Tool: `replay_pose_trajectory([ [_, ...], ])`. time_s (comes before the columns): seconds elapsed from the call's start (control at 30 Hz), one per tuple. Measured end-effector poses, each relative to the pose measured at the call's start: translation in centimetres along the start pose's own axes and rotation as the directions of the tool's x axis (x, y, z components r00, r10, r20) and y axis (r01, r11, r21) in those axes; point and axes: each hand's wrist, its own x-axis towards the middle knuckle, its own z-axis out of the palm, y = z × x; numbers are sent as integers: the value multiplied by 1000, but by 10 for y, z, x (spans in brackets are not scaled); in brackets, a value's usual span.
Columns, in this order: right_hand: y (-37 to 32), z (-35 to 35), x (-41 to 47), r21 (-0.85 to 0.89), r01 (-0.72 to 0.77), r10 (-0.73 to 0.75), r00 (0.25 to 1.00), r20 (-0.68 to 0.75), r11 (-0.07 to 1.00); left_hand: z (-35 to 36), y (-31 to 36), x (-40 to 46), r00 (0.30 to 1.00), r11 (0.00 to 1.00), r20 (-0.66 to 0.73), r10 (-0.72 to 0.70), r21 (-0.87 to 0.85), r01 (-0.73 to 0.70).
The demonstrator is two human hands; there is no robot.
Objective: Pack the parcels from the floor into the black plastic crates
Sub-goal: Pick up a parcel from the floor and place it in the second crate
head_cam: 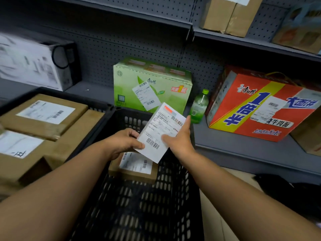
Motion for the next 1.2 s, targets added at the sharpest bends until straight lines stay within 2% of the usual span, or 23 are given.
replay_pose_trajectory([
  [0.23, 17, 67, -6, -101, -57, 48, 994, -95, 993, -19, -20, 10, 997, 1000, -82, 11, 22, -10],
  [0.33, 16, 82, -1, -78, -134, 121, 981, -150, 988, -27, -26, 15, 999, 988, -3, 40, 147, -40],
  [0.43, 13, 90, 6, -73, -221, 206, 963, -172, 973, -38, -30, 19, 994, 980, 104, 36, 192, -55],
  [0.5, 15, 95, 12, -99, -283, 263, 947, -183, 954, -47, -31, 21, 986, 945, 159, 57, 311, -104],
  [0.57, 22, 102, 14, -174, -324, 296, 940, -168, 930, -56, -29, 22, 976, 817, 121, 183, 534, -220],
  [0.63, 36, 109, 10, -309, -308, 288, 951, -112, 900, -64, -23, 24, 909, 567, 71, 411, 761, -316],
  [0.7, 54, 115, 3, -453, -239, 258, 966, -20, 859, -74, -16, 27, 813, 301, 141, 565, 882, -362],
  [0.77, 69, 119, -3, -577, -129, 226, 969, 99, 806, -91, -15, 36, 778, 142, 192, 598, 930, -338],
  [0.8, 75, 121, -3, -625, -66, 209, 965, 158, 778, -100, -18, 39, 793, 127, 177, 584, 944, -304],
  [0.87, 84, 126, 2, -696, 50, 183, 949, 256, 716, -113, -27, 45, 837, 233, 89, 540, 940, -250],
  [0.93, 88, 130, 10, -742, 112, 187, 933, 308, 660, -116, -35, 50, 850, 331, 55, 524, 906, -263],
  [1.07, 94, 142, 29, -749, 113, 210, 923, 322, 653, -117, -36, 54, 835, 424, 20, 549, 855, -299],
  [1.2, 100, 166, 34, -747, 95, 205, 932, 299, 658, -120, -41, 56, 830, 465, -1, 558, 829, -311],
])
